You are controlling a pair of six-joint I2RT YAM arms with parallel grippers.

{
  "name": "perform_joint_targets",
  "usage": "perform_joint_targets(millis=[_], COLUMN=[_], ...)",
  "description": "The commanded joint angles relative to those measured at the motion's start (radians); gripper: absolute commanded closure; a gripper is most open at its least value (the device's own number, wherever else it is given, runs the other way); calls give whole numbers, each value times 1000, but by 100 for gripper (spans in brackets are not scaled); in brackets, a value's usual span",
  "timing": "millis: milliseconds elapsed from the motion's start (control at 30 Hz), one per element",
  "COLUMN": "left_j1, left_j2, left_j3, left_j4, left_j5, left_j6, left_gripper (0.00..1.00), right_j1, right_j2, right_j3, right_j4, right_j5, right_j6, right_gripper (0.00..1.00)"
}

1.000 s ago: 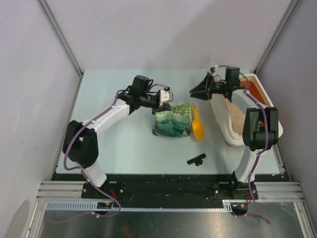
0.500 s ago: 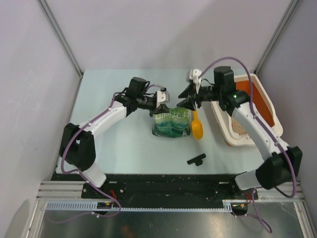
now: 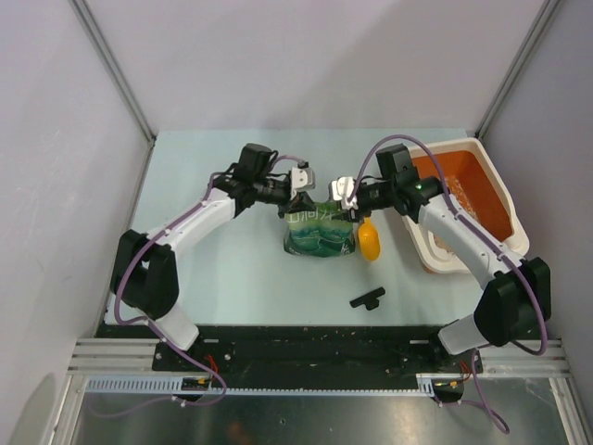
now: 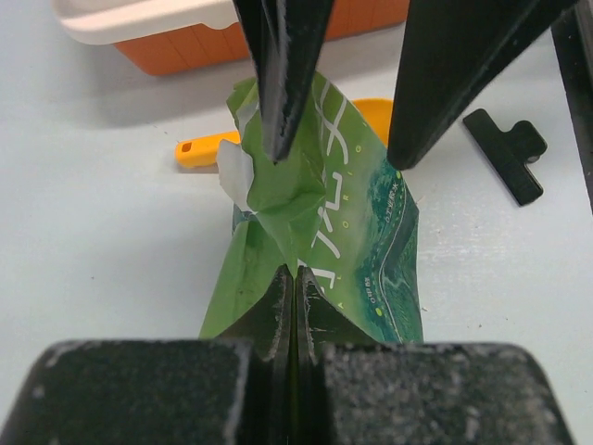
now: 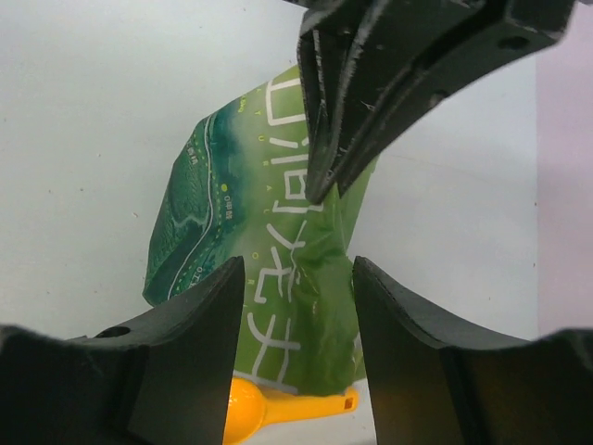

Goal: Fill the litter box with clean litter

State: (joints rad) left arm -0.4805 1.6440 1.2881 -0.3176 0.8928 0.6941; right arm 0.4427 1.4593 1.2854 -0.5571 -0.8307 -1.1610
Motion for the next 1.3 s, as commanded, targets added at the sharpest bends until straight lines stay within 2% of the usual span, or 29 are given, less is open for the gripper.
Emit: perform_joint_targets(millis=[0, 233, 533, 867, 900, 1000, 1067, 1100, 1167, 1267], left_j1=[37, 45, 60, 80, 85, 85, 83, 85, 83, 85], left_j2=[-10, 3, 33, 17, 14, 7, -9, -16, -35, -56], left_j3=[34, 56, 94, 83, 77, 62, 51, 33, 16, -27], left_j4=[-21, -20, -20, -21, -21, -21, -21, -20, -23, -29], left_j5=[32, 47, 64, 81, 84, 75, 69, 63, 40, 3], left_j6=[-41, -50, -64, -51, -44, -27, -13, 2, 19, 48], left_gripper=[100, 100, 100, 100, 100, 96, 90, 83, 81, 85], right_j1=[28, 31, 8, -35, -44, -59, -68, -73, -87, -105], right_j2=[7, 64, 114, 144, 147, 156, 154, 153, 151, 147], right_j3=[-1, -29, -47, -47, -47, -46, -46, -46, -44, -34], right_j4=[2, 34, 203, 171, 172, 172, 192, 198, 200, 177], right_j5=[10, 65, 113, 125, 125, 139, 143, 148, 150, 128], right_j6=[-137, -180, -80, -33, -25, 3, 43, 81, 113, 193], right_gripper=[45, 47, 52, 57, 58, 77, 82, 85, 88, 92])
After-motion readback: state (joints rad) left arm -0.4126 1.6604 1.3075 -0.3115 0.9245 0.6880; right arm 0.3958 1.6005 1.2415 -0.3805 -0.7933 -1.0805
